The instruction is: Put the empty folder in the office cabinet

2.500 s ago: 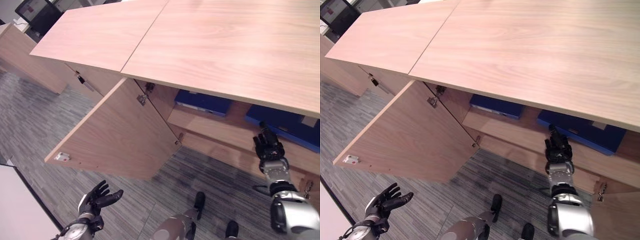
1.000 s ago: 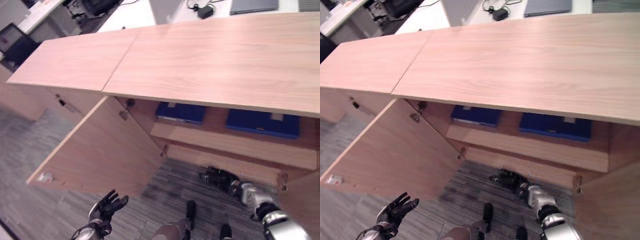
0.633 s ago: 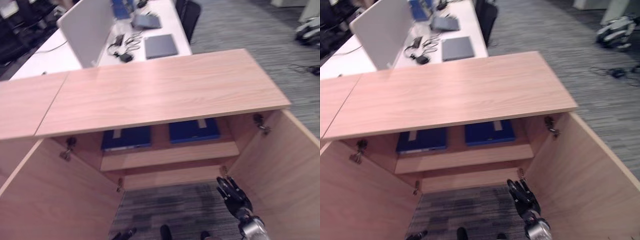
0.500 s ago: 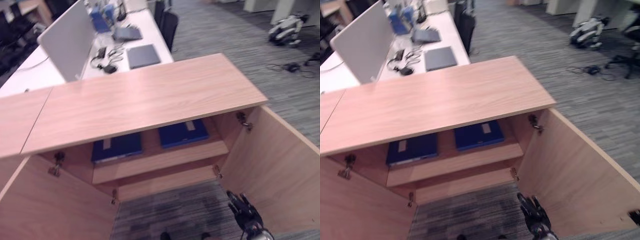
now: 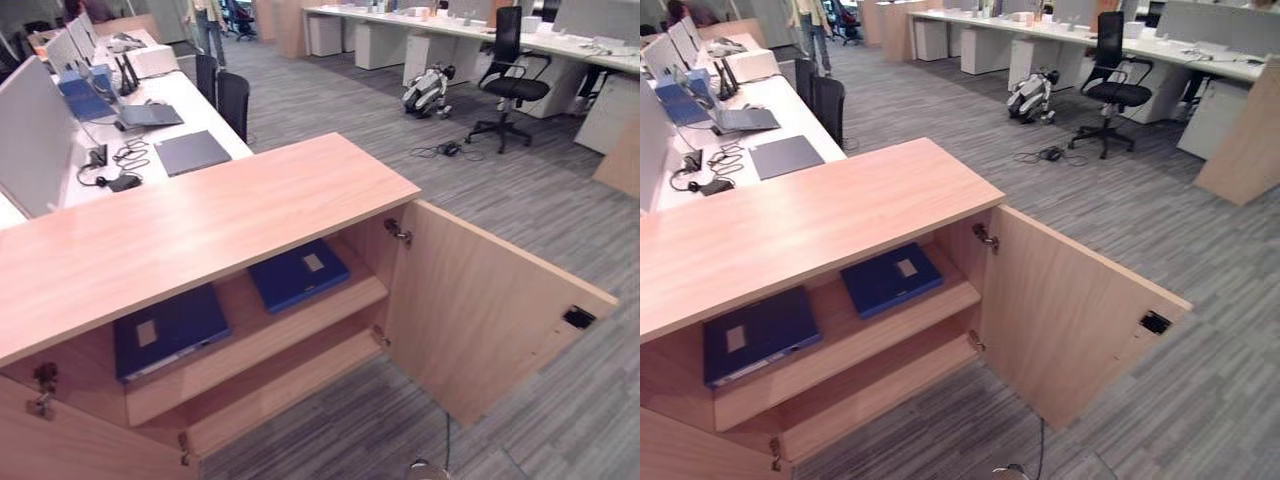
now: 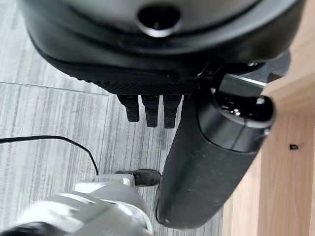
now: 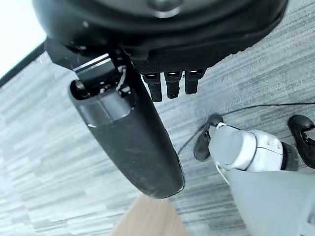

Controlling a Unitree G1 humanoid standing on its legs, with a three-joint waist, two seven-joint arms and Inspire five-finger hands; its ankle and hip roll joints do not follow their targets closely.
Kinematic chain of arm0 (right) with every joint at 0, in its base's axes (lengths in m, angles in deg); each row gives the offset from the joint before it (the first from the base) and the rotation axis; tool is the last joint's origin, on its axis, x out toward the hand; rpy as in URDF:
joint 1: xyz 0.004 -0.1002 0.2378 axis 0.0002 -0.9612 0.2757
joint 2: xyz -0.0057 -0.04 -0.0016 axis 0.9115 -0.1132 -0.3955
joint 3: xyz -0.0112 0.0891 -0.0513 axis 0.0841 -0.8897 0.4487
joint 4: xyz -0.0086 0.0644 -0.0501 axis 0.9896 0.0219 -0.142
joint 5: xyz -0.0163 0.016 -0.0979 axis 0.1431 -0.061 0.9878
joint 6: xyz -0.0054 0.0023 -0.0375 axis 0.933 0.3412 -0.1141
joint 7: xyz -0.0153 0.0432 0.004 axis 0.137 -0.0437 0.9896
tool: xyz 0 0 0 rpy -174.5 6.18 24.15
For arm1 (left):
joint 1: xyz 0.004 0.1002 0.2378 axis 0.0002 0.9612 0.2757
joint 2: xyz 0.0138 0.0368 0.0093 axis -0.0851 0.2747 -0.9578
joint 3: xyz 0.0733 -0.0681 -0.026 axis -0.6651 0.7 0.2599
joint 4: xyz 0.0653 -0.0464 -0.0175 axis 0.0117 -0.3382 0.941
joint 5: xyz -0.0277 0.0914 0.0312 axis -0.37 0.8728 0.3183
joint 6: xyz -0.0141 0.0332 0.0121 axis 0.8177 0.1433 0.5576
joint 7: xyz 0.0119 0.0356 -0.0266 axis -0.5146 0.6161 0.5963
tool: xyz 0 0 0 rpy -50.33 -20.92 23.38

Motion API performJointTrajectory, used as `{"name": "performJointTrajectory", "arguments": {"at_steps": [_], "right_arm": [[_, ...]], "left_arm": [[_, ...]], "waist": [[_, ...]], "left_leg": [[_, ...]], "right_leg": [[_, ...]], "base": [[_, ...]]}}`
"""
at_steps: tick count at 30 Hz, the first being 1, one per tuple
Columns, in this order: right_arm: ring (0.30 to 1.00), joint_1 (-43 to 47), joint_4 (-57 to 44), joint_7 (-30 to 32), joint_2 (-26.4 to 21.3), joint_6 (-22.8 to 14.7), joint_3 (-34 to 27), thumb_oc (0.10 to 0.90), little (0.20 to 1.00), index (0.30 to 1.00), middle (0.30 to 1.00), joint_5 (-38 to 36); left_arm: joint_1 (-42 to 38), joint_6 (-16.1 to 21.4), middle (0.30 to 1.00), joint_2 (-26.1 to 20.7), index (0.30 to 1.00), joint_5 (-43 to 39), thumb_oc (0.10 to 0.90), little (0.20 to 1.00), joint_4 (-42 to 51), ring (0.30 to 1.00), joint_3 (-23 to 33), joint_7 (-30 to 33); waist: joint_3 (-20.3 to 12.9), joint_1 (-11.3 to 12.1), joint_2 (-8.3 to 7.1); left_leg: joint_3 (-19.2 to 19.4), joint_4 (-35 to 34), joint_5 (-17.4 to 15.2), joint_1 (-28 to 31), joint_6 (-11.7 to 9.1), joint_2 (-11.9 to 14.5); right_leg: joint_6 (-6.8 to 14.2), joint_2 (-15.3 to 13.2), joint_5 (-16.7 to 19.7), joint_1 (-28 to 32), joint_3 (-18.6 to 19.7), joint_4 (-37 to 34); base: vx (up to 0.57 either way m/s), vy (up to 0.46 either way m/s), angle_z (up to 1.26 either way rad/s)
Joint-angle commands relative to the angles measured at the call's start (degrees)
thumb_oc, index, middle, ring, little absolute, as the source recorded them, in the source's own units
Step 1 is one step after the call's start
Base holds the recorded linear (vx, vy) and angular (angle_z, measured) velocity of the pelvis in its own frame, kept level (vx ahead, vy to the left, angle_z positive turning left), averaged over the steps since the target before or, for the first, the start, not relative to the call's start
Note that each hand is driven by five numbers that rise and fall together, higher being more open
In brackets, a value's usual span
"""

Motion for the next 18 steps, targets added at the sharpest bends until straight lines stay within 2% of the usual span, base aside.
{"name": "performJointTrajectory", "arguments": {"at_steps": [1, 2, 3, 4, 5, 7, 8, 10, 14, 16, 17, 18], "right_arm": [[0.9, 1.6, -3.7, 0.3, -2.7, -2.6, -0.2, 0.8, 0.9, 0.9, 0.9, 3.1], [0.9, 1.3, -5.1, 0.6, -3.6, -2.9, -0.6, 0.8, 0.9, 0.9, 0.9, 4.3], [0.9, 1.2, -5.1, 0.6, -3.6, -2.9, -0.6, 0.8, 0.9, 0.9, 0.9, 4.3], [0.9, 1.1, -6.5, 1.5, -4.6, -3.4, -0.7, 0.8, 0.9, 0.9, 0.9, 6.1], [0.9, 0.8, -11.2, 2.8, -6.7, -4.0, -0.2, 0.8, 0.9, 0.9, 0.9, 10.3], [0.9, 0.8, -14.0, 3.5, -8.1, -4.1, 0.3, 0.8, 0.9, 0.9, 0.9, 13.3], [0.9, 1.0, -18.2, 4.3, -9.9, -4.2, 1.0, 0.8, 0.9, 0.9, 0.9, 17.3], [0.9, 1.9, -29.7, 6.9, -15.8, -2.6, 2.7, 0.8, 0.9, 0.9, 0.9, 32.9], [0.9, 5.0, -37.9, 6.6, -21.2, -1.6, 5.6, 0.8, 0.9, 0.9, 0.9, 42.3], [0.9, 5.8, -40.1, 6.4, -21.9, -1.2, 6.2, 0.8, 0.9, 0.9, 0.9, 43.9], [0.9, 8.4, -42.1, 4.8, -24.4, -1.3, 8.5, 0.8, 0.9, 0.9, 0.9, 46.2], [0.9, 8.6, -42.0, 4.7, -24.5, -1.4, 8.6, 0.8, 0.9, 0.9, 0.9, 46.2]], "left_arm": [[-0.9, -0.3, 0.9, -4.0, 0.9, 1.5, 0.8, 0.9, -0.9, 0.9, 2.9, 0.5], [-0.7, -0.1, 0.9, -4.1, 0.9, 1.3, 0.8, 0.9, -0.6, 0.9, 3.2, 0.2], [-0.7, -0.1, 0.9, -4.1, 0.9, 1.3, 0.8, 0.9, -0.6, 0.9, 3.2, 0.2], [-0.4, -0.1, 0.9, -4.1, 0.9, 0.8, 0.8, 0.9, -0.1, 0.9, 3.7, 0.3], [0.0, 0.1, 0.9, -4.5, 0.9, 0.6, 0.8, 0.9, 0.9, 0.9, 4.5, 0.4], [0.1, 0.1, 0.9, -4.5, 0.9, 0.6, 0.8, 0.9, 1.4, 0.9, 4.6, 0.4], [0.0, 0.2, 0.9, -4.4, 0.9, 0.9, 0.8, 0.9, 1.9, 0.9, 4.6, 0.1], [-0.7, 0.6, 0.9, -3.8, 0.9, 2.0, 0.8, 0.9, 4.6, 0.9, 3.8, -0.7], [-1.9, 0.7, 0.9, -3.2, 0.9, 3.0, 0.8, 0.9, 6.1, 0.9, 2.1, -1.5], [-2.2, 0.7, 0.9, -3.0, 0.9, 3.2, 0.8, 0.9, 6.1, 0.9, 2.1, -1.5], [-2.5, 0.8, 0.9, -3.0, 0.9, 3.7, 0.8, 0.9, 6.2, 0.9, 1.5, -1.8], [-2.5, 0.8, 0.9, -2.9, 0.9, 3.7, 0.8, 0.9, 6.2, 0.9, 1.6, -1.8]], "waist": [[-0.9, -0.9, -0.75], [-1.8, -0.7, -1.46], [-1.8, -0.7, -1.45], [-2.3, -0.4, -1.98], [-2.9, -0.5, -2.39], [-3.1, -0.5, -2.42], [-3.3, -0.5, -2.52], [-3.9, -0.3, -2.6], [-4.1, 0.0, -2.52], [-4.1, -0.1, -2.42], [-4.2, 0.4, -2.43], [-4.1, 0.3, -2.36]], "left_leg": [[-2.6, 0.0, -7.8, 4.4, 0.6, -4.2], [-1.6, 0.0, -7.8, 4.2, 0.5, -4.4], [-1.6, 0.0, -7.8, 4.2, 0.5, -4.3], [-1.3, 0.0, -7.6, 4.0, 0.4, -4.3], [-0.6, 0.0, -7.5, 4.0, 0.2, -3.7], [-0.1, 0.0, -7.5, 4.1, -0.1, -3.4], [0.4, 0.0, -7.4, 3.9, -0.4, -3.0], [1.7, 0.0, -7.1, 3.5, -1.1, -1.9], [1.8, 0.0, -6.9, 4.0, -1.6, -1.2], [1.8, 0.0, -6.8, 4.0, -1.7, -0.9], [1.8, 0.0, -6.5, 4.0, -2.1, -0.6], [1.8, 0.0, -6.5, 4.0, -2.1, -0.6]], "right_leg": [[1.2, -2.0, 7.0, -1.6, -0.4, -0.9], [1.6, -1.4, 7.2, -0.1, -0.8, -3.0], [1.6, -1.4, 7.2, -0.1, -0.8, -3.1], [1.4, -0.2, 6.7, 0.5, -0.7, -4.6], [1.0, 2.2, 5.4, 0.5, 0.1, -7.4], [0.8, 3.4, 5.2, 0.6, 0.4, -9.1], [0.6, 4.5, 5.1, 0.8, 0.8, -10.8], [0.4, 7.0, 5.6, 1.9, 1.7, -15.5], [0.0, 7.9, 5.3, 3.0, 1.7, -16.5], [-0.2, 8.1, 5.3, 3.2, 1.6, -16.8], [-0.4, 8.3, 5.1, 3.7, 1.2, -17.3], [-0.4, 8.3, 5.1, 3.8, 1.2, -17.3]], "base": [[0.02, -0.068, -0.42], [0.02, -0.07, -0.42], [0.02, -0.099, -0.63], [0.04, -0.162, -0.75], [0.04, -0.167, -0.78], [0.02, -0.139, -0.45], [0.01, -0.19, -0.29], [0.03, -0.198, -0.65], [0.04, -0.097, -0.42], [0.02, -0.071, 0.07], [0.02, -0.081, 0.0], [0.02, -0.073, -0.05]]}}
